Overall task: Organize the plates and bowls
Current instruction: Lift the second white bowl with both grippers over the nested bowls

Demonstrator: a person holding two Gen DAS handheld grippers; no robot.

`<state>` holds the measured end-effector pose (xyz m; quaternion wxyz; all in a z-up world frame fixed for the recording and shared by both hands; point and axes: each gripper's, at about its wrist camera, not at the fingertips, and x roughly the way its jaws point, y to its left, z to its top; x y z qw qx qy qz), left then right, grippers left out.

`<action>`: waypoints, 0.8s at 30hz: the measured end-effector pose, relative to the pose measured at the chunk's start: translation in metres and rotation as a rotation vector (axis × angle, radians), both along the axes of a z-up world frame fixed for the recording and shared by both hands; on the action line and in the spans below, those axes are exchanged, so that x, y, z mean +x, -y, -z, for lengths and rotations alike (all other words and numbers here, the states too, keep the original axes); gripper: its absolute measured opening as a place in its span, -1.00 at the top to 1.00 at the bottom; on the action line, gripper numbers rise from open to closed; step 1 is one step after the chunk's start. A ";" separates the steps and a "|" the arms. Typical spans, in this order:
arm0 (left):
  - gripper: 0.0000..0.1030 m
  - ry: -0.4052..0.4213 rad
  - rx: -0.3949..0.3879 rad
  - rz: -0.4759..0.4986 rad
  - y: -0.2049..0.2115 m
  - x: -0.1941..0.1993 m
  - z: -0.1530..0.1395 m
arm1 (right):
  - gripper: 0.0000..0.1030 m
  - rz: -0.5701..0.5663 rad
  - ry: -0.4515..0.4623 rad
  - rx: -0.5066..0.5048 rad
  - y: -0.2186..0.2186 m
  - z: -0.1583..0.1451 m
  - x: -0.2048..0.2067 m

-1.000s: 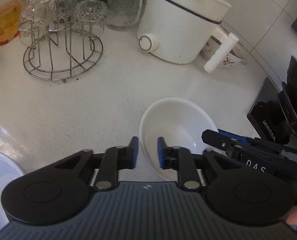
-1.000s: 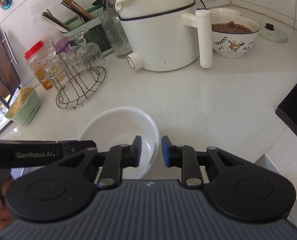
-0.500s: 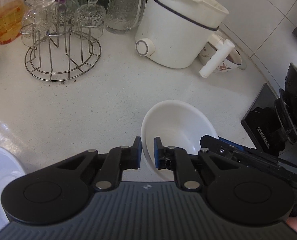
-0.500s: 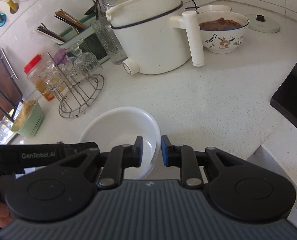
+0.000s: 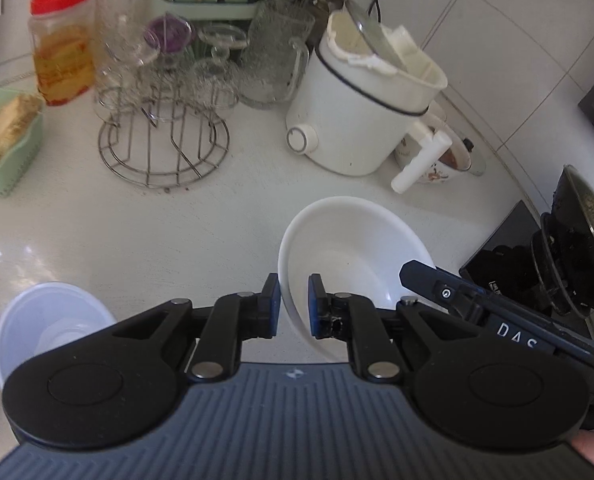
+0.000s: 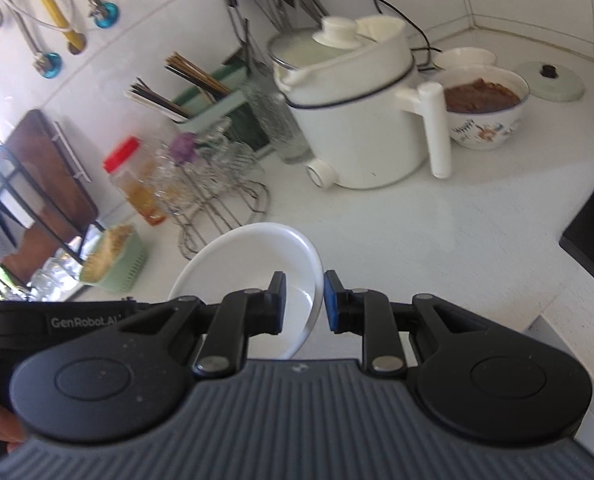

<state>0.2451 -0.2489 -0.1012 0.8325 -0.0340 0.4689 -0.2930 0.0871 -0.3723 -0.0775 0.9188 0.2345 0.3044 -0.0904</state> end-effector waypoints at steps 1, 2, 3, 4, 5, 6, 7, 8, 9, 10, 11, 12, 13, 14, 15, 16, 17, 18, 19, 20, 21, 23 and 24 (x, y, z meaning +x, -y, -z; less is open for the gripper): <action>0.71 0.004 -0.005 -0.004 -0.003 -0.001 -0.004 | 0.53 -0.006 0.005 -0.003 -0.002 -0.003 0.000; 0.71 0.008 -0.009 -0.009 -0.006 -0.002 -0.008 | 0.53 -0.012 0.009 -0.002 -0.003 -0.006 -0.001; 0.71 0.013 -0.014 -0.015 -0.009 -0.003 -0.011 | 0.53 -0.017 0.012 0.002 -0.004 -0.008 -0.001; 0.71 0.016 -0.018 -0.022 -0.011 -0.004 -0.014 | 0.53 -0.024 0.014 0.006 -0.005 -0.010 -0.002; 0.71 0.019 -0.024 -0.031 -0.014 -0.006 -0.017 | 0.53 -0.031 0.015 0.008 -0.006 -0.012 -0.002; 0.71 0.022 -0.029 -0.040 -0.017 -0.006 -0.020 | 0.53 -0.042 0.016 0.006 -0.009 -0.014 -0.002; 0.71 0.025 -0.031 -0.049 -0.019 -0.008 -0.023 | 0.53 -0.054 0.017 0.003 -0.011 -0.015 -0.002; 0.71 0.029 -0.034 -0.060 -0.023 -0.009 -0.025 | 0.53 -0.067 0.016 0.001 -0.013 -0.017 -0.003; 0.71 0.032 -0.037 -0.072 -0.027 -0.010 -0.028 | 0.53 -0.080 0.015 0.002 -0.014 -0.018 -0.003; 0.71 0.036 -0.040 -0.083 -0.030 -0.012 -0.030 | 0.53 -0.091 0.016 0.001 -0.017 -0.020 -0.003; 0.71 0.041 -0.043 -0.092 -0.034 -0.013 -0.033 | 0.53 -0.105 0.018 -0.003 -0.019 -0.022 -0.003; 0.71 0.043 -0.046 -0.102 -0.037 -0.015 -0.035 | 0.53 -0.117 0.017 -0.004 -0.021 -0.023 -0.003; 0.71 0.043 -0.051 -0.112 -0.041 -0.016 -0.038 | 0.53 -0.126 0.018 -0.003 -0.023 -0.025 -0.002; 0.71 0.043 -0.055 -0.123 -0.046 -0.017 -0.040 | 0.53 -0.135 0.019 0.001 -0.026 -0.026 -0.002; 0.71 0.045 -0.057 -0.132 -0.050 -0.018 -0.042 | 0.53 -0.143 0.020 0.006 -0.028 -0.028 -0.001; 0.71 0.052 -0.053 -0.142 -0.055 -0.019 -0.045 | 0.53 -0.153 0.024 0.011 -0.031 -0.030 0.001; 0.71 0.056 -0.046 -0.154 -0.059 -0.020 -0.047 | 0.53 -0.167 0.027 0.016 -0.034 -0.031 0.004; 0.71 0.058 -0.042 -0.169 -0.064 -0.021 -0.049 | 0.53 -0.181 0.027 0.021 -0.038 -0.033 0.007; 0.71 0.062 -0.041 -0.187 -0.070 -0.022 -0.052 | 0.53 -0.196 0.031 0.024 -0.041 -0.035 0.010; 0.70 0.064 -0.043 -0.209 -0.078 -0.023 -0.055 | 0.53 -0.216 0.037 0.026 -0.045 -0.038 0.014; 0.70 0.065 -0.045 -0.230 -0.084 -0.024 -0.057 | 0.53 -0.237 0.043 0.027 -0.050 -0.040 0.017; 0.70 0.071 -0.044 -0.276 -0.097 -0.025 -0.059 | 0.53 -0.283 0.048 0.027 -0.058 -0.043 0.024; 0.70 0.073 -0.041 -0.299 -0.103 -0.026 -0.061 | 0.53 -0.308 0.046 0.029 -0.063 -0.045 0.028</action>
